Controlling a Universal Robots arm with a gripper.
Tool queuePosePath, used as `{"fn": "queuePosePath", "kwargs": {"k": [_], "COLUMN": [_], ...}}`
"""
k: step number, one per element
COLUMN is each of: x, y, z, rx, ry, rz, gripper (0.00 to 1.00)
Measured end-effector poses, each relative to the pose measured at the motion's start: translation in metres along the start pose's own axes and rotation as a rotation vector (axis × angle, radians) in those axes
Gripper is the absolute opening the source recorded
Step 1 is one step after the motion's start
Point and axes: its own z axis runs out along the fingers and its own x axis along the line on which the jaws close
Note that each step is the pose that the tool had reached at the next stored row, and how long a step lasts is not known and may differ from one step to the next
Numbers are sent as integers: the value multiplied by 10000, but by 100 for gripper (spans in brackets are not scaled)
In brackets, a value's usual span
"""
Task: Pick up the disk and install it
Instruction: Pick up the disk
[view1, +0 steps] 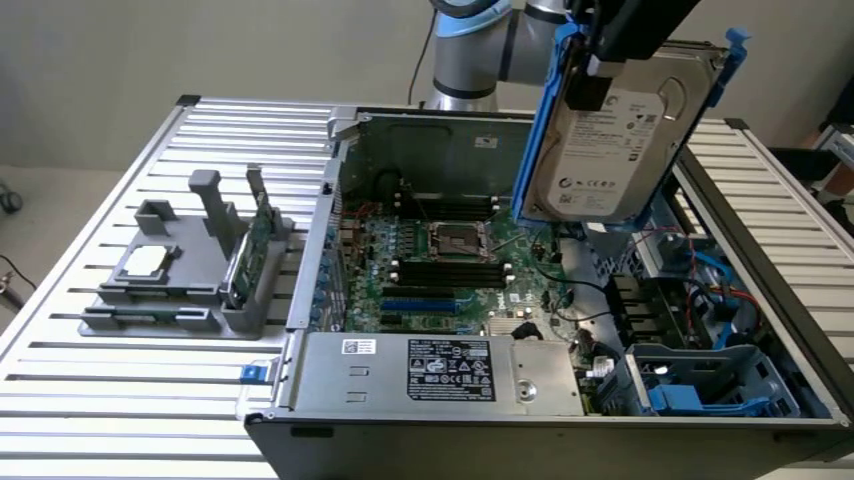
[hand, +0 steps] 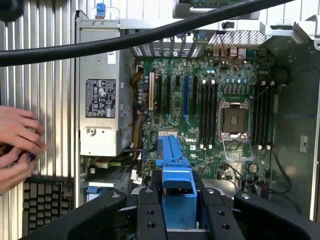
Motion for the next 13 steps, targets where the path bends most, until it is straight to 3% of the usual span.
{"fn": "queuePosePath", "kwargs": {"k": [13], "x": [400], "y": [-184], "z": [5], "rx": [-66], "ry": [-9], "rz": [-2], "gripper": [33]}}
